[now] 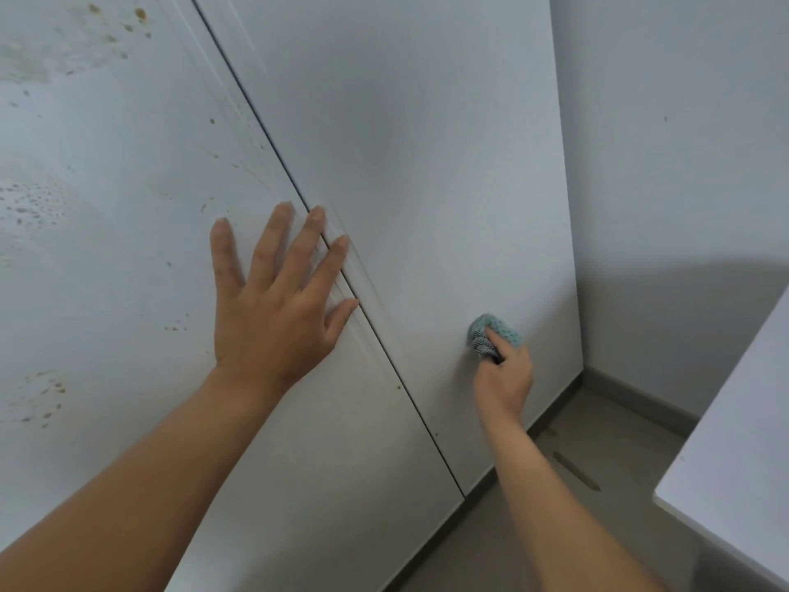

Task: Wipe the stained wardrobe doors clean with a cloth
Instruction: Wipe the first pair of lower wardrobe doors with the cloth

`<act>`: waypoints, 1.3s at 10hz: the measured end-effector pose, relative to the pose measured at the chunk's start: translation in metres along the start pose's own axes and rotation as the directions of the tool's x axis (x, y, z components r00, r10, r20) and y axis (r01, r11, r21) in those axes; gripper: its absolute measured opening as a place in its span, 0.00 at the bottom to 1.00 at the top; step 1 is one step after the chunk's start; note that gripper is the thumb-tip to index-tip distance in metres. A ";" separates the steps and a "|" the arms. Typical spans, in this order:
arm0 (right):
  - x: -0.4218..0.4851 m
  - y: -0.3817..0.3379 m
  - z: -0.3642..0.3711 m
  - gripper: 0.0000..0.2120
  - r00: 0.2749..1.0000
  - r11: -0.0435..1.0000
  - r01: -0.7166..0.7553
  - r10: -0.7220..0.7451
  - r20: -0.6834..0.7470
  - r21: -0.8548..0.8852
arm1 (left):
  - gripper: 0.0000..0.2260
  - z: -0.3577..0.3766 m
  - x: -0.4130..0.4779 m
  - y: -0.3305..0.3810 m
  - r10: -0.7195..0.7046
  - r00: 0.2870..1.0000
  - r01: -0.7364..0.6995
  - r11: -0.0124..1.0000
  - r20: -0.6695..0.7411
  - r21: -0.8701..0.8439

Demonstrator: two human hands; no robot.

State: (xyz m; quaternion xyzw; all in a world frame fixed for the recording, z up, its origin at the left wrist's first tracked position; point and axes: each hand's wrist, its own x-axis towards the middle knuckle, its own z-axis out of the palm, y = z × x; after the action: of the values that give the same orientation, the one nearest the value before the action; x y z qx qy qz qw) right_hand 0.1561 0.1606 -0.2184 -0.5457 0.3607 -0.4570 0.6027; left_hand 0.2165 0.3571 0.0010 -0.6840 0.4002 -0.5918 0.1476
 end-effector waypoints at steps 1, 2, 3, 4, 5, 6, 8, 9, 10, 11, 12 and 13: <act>-0.060 0.000 0.024 0.23 0.999 0.999 0.043 -0.043 -0.005 0.033 | 0.27 -0.002 0.000 -0.001 -0.006 1.000 0.006 1.000 0.004 -0.002; -0.090 0.004 0.032 0.26 0.999 0.997 0.019 -0.022 0.040 0.074 | 0.27 -0.002 0.000 -0.002 -0.005 1.000 0.005 1.000 0.004 -0.008; -0.060 -0.003 0.017 0.24 0.999 0.977 0.020 -0.014 -0.031 0.211 | 0.26 -0.001 0.000 0.000 -0.017 1.000 0.017 0.999 0.004 -0.033; 0.005 -0.007 0.012 0.21 0.940 0.940 -0.077 0.180 -0.291 0.332 | 0.26 -0.001 -0.001 0.000 -0.019 1.000 0.021 0.998 0.023 -0.062; 0.099 -0.021 0.011 0.15 0.872 0.919 0.004 0.189 -0.451 0.394 | 0.26 -0.003 -0.002 0.000 -0.025 0.999 0.026 0.996 0.023 -0.087; 0.174 -0.028 -0.004 0.22 0.874 0.965 0.096 0.035 -0.485 0.243 | 0.25 -0.003 -0.003 0.001 -0.003 1.000 0.005 0.994 0.016 -0.107; 0.202 0.021 -0.021 0.26 0.917 0.944 -0.044 0.169 -0.362 0.328 | 0.26 -0.004 -0.004 0.000 0.006 0.999 -0.003 0.994 0.032 -0.106; 0.199 0.036 -0.018 0.28 0.948 0.958 -0.105 0.177 -0.263 0.265 | 0.25 -0.002 -0.003 -0.002 0.018 0.999 -0.014 0.995 0.038 -0.103; 0.176 0.021 -0.013 0.24 0.962 0.958 -0.016 0.092 -0.256 0.287 | 0.24 -0.002 -0.004 0.002 -0.004 1.000 0.006 0.996 0.024 -0.088; 0.108 0.017 0.007 0.24 0.982 0.980 0.059 -0.022 -0.189 0.192 | 0.24 -0.001 -0.006 0.000 -0.013 1.000 0.014 0.996 0.016 -0.088; 0.102 0.017 0.000 0.27 0.983 0.987 0.092 -0.069 -0.168 0.132 | 0.25 -0.001 -0.004 0.001 -0.015 1.000 0.015 0.997 0.003 -0.071; 0.139 0.013 -0.017 0.29 0.986 0.991 0.081 -0.065 -0.152 0.107 | 0.25 -0.003 -0.003 0.002 -0.007 1.000 0.009 0.998 0.025 -0.070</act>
State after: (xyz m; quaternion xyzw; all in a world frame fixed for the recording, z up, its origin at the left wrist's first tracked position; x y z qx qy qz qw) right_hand 0.1871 0.0237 -0.2244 -0.4882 0.3581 -0.5377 0.5868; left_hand 0.2131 0.3594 -0.0017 -0.6976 0.4160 -0.5696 0.1261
